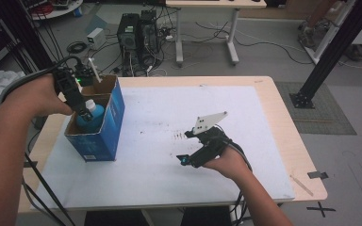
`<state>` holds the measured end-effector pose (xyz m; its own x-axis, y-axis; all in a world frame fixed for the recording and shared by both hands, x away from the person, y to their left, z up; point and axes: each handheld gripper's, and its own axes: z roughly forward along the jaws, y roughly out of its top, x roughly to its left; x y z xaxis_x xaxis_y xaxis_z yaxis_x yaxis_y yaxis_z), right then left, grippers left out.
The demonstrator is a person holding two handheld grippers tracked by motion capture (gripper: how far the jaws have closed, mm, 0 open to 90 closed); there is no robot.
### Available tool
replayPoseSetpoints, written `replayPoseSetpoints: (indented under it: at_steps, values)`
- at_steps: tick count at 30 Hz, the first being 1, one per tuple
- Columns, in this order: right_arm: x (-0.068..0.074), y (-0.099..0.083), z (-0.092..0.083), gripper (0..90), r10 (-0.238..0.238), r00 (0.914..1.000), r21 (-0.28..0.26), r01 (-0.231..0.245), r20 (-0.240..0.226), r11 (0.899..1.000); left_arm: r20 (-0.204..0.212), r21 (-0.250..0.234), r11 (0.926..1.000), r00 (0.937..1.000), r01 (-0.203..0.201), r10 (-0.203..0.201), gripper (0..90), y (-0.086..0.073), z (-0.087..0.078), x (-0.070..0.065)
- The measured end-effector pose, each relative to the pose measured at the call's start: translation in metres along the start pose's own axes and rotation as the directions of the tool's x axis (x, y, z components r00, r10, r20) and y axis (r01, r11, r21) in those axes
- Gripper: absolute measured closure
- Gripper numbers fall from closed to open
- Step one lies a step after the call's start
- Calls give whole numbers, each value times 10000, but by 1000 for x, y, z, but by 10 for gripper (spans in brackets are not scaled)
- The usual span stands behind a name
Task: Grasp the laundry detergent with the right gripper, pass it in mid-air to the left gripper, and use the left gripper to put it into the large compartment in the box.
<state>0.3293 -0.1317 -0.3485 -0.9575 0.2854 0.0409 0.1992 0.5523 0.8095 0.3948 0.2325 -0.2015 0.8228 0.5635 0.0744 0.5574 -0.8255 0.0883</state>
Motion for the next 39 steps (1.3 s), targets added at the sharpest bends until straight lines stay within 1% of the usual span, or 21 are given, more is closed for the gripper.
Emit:
replayPoseSetpoints:
  at_steps: [3, 5, 10, 11, 12, 15, 18, 25, 26, 27, 28, 29, 30, 31, 33, 34, 35, 36, 37, 38, 39]
  values:
    - [0, 1, -2, 135, 43, 10000, 16, -43, 21, 10000, 36, 15, 9998, 9998, -177, 177, 159, 2, -3, -4]
    - [0, 3, -5, 135, -58, 10000, 35, 58, 80, 10000, 92, -54, 9989, 9989, -465, 465, 159, 5, -8, -11]
    - [-2, 8, -12, 135, -113, 9998, 78, 112, 165, 9999, -101, -148, 9949, 9950, -1000, 999, 159, 14, -14, -24]
    - [-2, 9, -14, 135, -128, 9998, 117, 127, 162, 9999, -101, -148, 9949, 9950, -1000, 999, 159, 14, -14, -24]
    - [-3, 10, -15, 135, -118, 9998, 172, 115, 177, 9998, -215, -212, 9917, 9918, -1265, 1261, 159, 18, -15, -29]
    - [-4, 11, -17, 135, -152, 9997, 373, 146, 176, 9992, -111, -180, 9895, 9896, -1437, 1436, 159, 22, -13, -32]
    - [-7, 15, -23, 135, -209, 9996, 864, 192, 194, 9961, -47, -149, 9843, 9844, -1757, 1756, 159, 30, -11, -38]
    - [-13, 26, -37, 135, -349, 9990, 1315, 307, 295, 9908, 7, -335, 9781, 9787, -2052, 2054, 159, 41, -8, -46]
    - [-14, 27, -38, 135, -363, 9989, 1376, 319, 296, 9900, 20, -331, 9737, 9742, -2256, 2258, 159, 47, -6, -50]
    - [-18, 32, -42, 134, -397, 9989, 1870, 340, 265, 9818, 32, -325, 9719, 9723, -2333, 2335, 159, 49, -5, -52]
    - [-18, 32, -42, 134, -397, 9989, 1870, 340, 265, 9818, 42, -361, 9689, 9695, -2448, 2451, 159, 52, -3, -55]
    - [-18, 32, -42, 134, -397, 9989, 1870, 340, 265, 9818, 42, -361, 9689, 9695, -2448, 2451, 159, 52, -3, -55]
    - [-19, 34, -43, 134, -427, 9989, 2091, 374, 210, 9772, 191, -445, 9570, 9575, -2866, 2877, 159, 60, 1, -62]
    - [-22, 39, -46, 135, -483, 9988, 2642, 459, 26, 9634, 301, -449, 9535, 9536, -2980, 2994, 159, 64, 5, -65]
    - [-26, 43, -47, 135, -509, 9987, 3205, 513, -98, 9458, 426, -299, 9476, 9468, -3180, 3191, 159, 71, 13, -68]
    - [-26, 43, -47, 135, -509, 9987, 3205, 513, -98, 9458, 426, -299, 9476, 9468, -3180, 3191, 159, 71, 13, -68]
    - [-29, 44, -46, 135, -512, 9986, 3428, 529, -140, 9379, 514, -167, 9451, 9437, -3263, 3267, 159, 75, 18, -70]
    - [-29, 44, -46, 135, -512, 9986, 3428, 529, -140, 9379, 514, -167, 9451, 9437, -3263, 3267, 159, 75, 18, -70]
    - [-38, 45, -42, 135, -483, 9988, 3939, 450, -14, 9181, 675, -67, 9379, 9357, -3467, 3464, 159, 83, 31, -75]
    - [-41, 44, -40, 135, -424, 9991, 4041, 399, -28, 9139, 688, -79, 9347, 9324, -3552, 3549, 159, 86, 35, -77]
    - [-41, 44, -40, 135, -424, 9991, 4041, 399, -28, 9139, 688, -79, 9347, 9324, -3552, 3549, 159, 86, 35, -77]
